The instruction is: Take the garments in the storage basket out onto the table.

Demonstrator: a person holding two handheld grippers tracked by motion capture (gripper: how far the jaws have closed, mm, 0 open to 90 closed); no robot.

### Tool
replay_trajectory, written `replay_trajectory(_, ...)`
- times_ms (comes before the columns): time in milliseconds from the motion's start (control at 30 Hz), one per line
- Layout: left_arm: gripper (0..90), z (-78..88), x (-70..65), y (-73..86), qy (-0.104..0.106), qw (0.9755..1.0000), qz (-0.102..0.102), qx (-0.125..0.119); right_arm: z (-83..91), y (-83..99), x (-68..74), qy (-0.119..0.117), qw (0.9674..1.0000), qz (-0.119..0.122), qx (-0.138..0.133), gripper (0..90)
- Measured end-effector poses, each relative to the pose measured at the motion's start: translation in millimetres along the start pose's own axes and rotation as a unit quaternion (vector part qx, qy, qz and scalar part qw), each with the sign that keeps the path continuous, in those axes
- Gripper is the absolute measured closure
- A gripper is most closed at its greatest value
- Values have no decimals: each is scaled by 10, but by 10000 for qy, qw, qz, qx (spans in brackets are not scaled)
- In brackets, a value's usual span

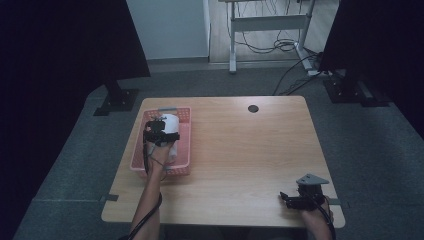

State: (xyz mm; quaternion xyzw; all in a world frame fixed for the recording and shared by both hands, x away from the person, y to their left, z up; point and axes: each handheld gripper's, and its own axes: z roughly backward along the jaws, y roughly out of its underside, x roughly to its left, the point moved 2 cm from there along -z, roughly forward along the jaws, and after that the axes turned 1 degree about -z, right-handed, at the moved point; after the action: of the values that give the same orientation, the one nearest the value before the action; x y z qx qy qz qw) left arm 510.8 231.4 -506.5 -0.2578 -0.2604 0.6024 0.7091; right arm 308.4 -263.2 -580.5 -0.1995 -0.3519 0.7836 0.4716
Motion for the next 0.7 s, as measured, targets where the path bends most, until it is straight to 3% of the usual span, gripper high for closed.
replay_trajectory(267,112,-70,9,20,-34,9995,66,301,0,0,0,0,10000,0,0,74)
replay_trajectory(500,210,-61,25,18,45,9990,151,415,0,0,2,-11,10000,9,1,72)
replay_trajectory(700,315,-15,32,4,-74,9989,214,402,0,0,2,-11,10000,10,2,72)
